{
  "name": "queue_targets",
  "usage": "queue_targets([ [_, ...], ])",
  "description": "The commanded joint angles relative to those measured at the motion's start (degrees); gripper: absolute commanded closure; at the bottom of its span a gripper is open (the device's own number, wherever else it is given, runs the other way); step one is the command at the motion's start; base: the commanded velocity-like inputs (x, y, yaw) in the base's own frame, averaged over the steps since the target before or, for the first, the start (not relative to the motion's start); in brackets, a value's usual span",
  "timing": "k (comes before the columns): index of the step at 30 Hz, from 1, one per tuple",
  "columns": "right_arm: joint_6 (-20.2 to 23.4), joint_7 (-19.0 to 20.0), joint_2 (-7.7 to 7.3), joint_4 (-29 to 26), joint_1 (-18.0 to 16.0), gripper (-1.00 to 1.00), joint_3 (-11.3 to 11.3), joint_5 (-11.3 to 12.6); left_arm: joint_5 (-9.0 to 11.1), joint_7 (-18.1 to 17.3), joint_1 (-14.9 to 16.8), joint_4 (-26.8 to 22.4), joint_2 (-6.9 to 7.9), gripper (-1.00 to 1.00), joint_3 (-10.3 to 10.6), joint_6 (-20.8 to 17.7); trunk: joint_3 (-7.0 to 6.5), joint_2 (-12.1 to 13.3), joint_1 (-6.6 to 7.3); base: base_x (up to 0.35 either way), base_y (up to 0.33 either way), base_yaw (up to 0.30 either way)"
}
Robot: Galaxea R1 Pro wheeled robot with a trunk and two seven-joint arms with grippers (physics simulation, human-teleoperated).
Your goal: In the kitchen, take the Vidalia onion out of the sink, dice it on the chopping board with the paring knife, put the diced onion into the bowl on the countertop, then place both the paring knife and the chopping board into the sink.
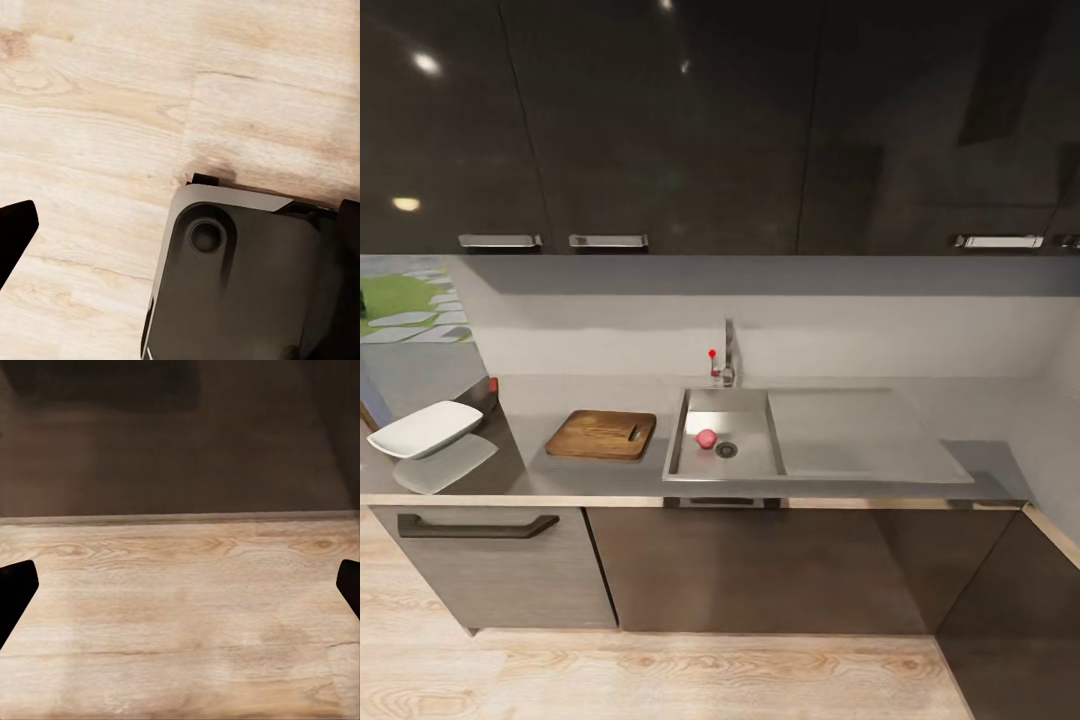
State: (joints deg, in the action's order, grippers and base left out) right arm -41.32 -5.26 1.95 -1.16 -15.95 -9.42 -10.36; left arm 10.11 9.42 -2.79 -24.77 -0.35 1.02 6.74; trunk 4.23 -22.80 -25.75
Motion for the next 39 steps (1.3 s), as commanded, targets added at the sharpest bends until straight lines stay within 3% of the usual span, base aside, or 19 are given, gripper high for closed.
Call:
queue_targets([
  [1, -0.1, -0.46, 0.01, 0.04, -0.05, -1.0, -0.25, -0.62, 0.52, 0.16, -0.02, -0.1, 0.0, -1.0, 0.12, 0.12, 0.11, -0.11, -0.04, 0.0, 0.0, 0.0],
  [26, 0.01, -0.72, -0.05, -0.1, -0.05, -1.0, -0.33, -0.58, 0.54, 0.16, -0.02, -0.54, -0.01, -1.0, 0.07, 0.12, 0.11, -0.11, -0.04, 0.0, 0.0, 0.0],
  [33, 0.01, -0.72, -0.03, -0.12, -0.05, -1.0, -0.33, -0.58, 0.57, 0.24, -0.02, -4.65, -0.08, -1.0, 0.22, 0.03, 0.11, -0.11, -0.04, -0.011, 0.0, 0.0],
  [39, 0.01, -0.72, -0.07, -0.08, -0.05, -1.0, -0.33, -0.57, 0.6, 0.17, -0.02, -5.12, -0.16, -1.0, 0.36, -0.04, 0.11, -0.11, -0.04, -0.202, 0.0, 0.0],
])
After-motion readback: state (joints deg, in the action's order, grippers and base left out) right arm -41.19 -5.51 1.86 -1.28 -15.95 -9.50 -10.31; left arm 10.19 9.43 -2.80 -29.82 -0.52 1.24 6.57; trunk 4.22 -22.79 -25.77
